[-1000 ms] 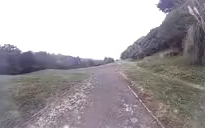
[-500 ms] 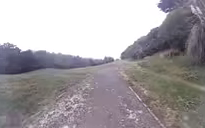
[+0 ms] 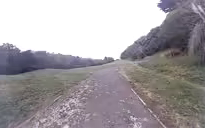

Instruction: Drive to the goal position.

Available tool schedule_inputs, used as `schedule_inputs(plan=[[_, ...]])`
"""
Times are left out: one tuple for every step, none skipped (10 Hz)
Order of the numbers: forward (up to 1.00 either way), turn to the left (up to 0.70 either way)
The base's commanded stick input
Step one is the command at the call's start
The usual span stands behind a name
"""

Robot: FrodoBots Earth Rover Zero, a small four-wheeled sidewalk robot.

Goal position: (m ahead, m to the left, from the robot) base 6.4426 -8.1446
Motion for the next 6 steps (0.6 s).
schedule_inputs(plan=[[0.45, 0.0], [0.45, 0.0], [0.45, 0.0], [0.45, 0.0], [0.45, 0.0], [0.45, 0.0]])
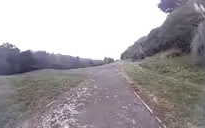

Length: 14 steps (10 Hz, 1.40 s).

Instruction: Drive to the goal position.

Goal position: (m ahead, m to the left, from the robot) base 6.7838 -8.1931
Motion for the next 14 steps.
schedule_inputs(plan=[[0.45, 0.0], [0.45, 0.0], [0.45, 0.0], [0.45, 0.0], [0.45, 0.0], [0.45, 0.0], [0.45, 0.0], [0.45, 0.0], [0.45, 0.0], [0.45, 0.0], [0.45, 0.0], [0.45, 0.0], [0.45, 0.0], [0.45, 0.0]])
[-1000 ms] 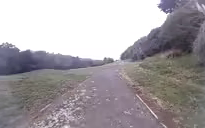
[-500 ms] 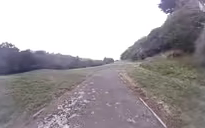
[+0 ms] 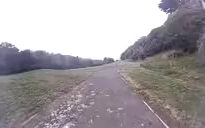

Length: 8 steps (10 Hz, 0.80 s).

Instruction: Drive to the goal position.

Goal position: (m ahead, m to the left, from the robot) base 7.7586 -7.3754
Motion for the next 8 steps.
schedule_inputs(plan=[[0.45, 0.0], [0.45, 0.0], [0.45, 0.0], [0.45, 0.0], [0.45, 0.0], [0.45, 0.0], [0.45, 0.0], [0.45, 0.0]])
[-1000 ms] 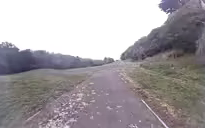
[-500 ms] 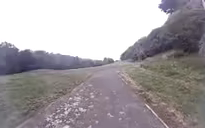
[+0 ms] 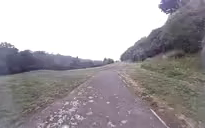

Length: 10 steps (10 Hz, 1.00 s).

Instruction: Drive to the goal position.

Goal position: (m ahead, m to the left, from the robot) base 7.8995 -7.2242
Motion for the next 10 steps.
schedule_inputs(plan=[[0.45, 0.0], [0.45, 0.0], [0.45, 0.0], [0.45, 0.0], [0.45, 0.0], [0.45, 0.0], [0.45, 0.0], [0.45, 0.0], [0.45, 0.0], [0.45, 0.0]])
